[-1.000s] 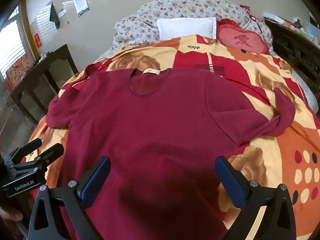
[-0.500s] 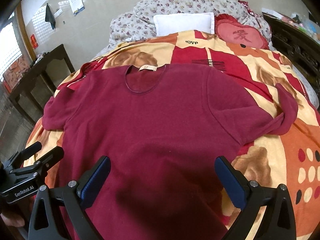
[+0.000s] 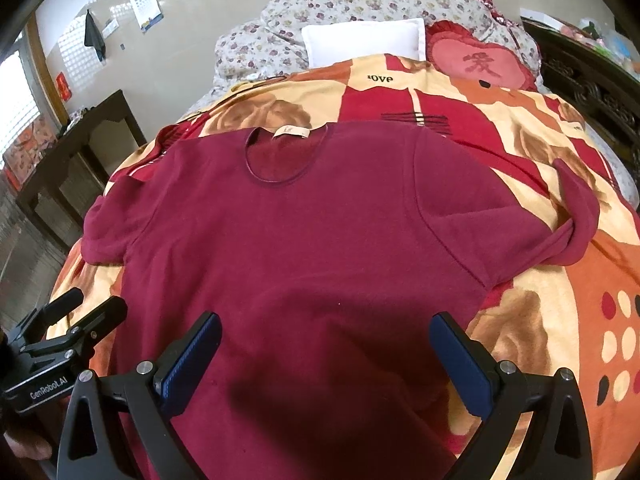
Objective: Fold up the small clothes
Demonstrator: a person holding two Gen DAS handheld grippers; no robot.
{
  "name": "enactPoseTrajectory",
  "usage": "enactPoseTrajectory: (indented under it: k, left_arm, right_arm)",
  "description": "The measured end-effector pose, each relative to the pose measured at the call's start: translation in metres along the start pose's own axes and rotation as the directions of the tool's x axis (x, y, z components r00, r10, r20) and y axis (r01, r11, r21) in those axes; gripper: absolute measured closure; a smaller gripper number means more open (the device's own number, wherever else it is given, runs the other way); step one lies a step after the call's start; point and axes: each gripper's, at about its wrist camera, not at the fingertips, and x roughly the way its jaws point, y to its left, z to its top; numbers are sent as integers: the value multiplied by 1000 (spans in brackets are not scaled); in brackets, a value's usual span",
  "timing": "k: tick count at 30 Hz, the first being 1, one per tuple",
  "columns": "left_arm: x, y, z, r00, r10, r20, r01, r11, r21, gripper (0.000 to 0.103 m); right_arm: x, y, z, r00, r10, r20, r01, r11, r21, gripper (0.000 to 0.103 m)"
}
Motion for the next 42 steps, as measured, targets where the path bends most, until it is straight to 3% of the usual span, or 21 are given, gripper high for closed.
enactPoseTrajectory:
  k: [42]
  left_arm:
    - [21,10,4,1000,12,-28,-14,999,-46,1]
  right_arm:
    - [22,10,3,999,18,-30,-18,1000,-12,0]
